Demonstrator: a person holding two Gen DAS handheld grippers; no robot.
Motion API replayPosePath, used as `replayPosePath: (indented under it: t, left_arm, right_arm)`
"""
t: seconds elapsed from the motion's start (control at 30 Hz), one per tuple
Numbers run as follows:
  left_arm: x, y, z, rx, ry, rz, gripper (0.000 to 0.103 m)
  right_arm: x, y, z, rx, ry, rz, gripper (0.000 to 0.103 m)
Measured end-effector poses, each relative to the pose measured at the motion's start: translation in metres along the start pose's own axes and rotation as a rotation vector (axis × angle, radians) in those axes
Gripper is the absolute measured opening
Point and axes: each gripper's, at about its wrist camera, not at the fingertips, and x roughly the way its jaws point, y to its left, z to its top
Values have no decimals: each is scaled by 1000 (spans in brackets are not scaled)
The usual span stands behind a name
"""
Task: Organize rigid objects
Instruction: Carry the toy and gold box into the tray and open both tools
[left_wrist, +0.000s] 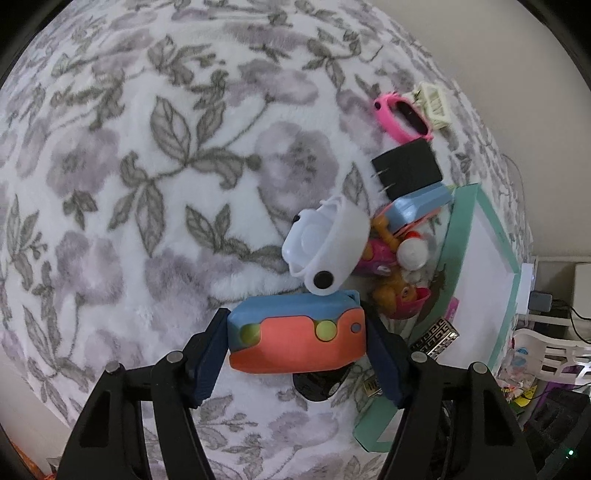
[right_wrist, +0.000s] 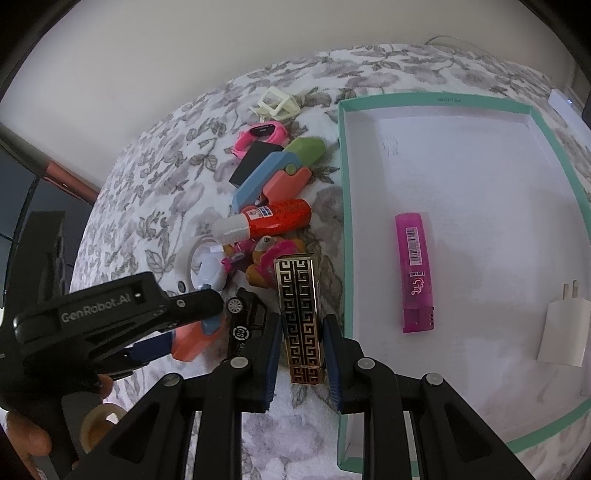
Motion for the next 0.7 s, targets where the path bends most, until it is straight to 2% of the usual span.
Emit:
replayPosePath:
  t: [0.23,0.4,0.57,0.7]
  left_arm:
    - [-36,-13,-2,28,-73,-33,71]
    - [-77,-26,-5,72,-186,-94,71]
    - [-116,-48,-14,156,-316,-147,71]
    - [-117,-79,-25,231,-365,-183,71]
  right_arm:
    - [-26,0,7,7,-80,24,24]
    - [-55,-4,15,22,-179,31,24]
    - [-95,-15,22,36,-304,-27,24]
    - [-127,-38,26,94,-380,-66,24]
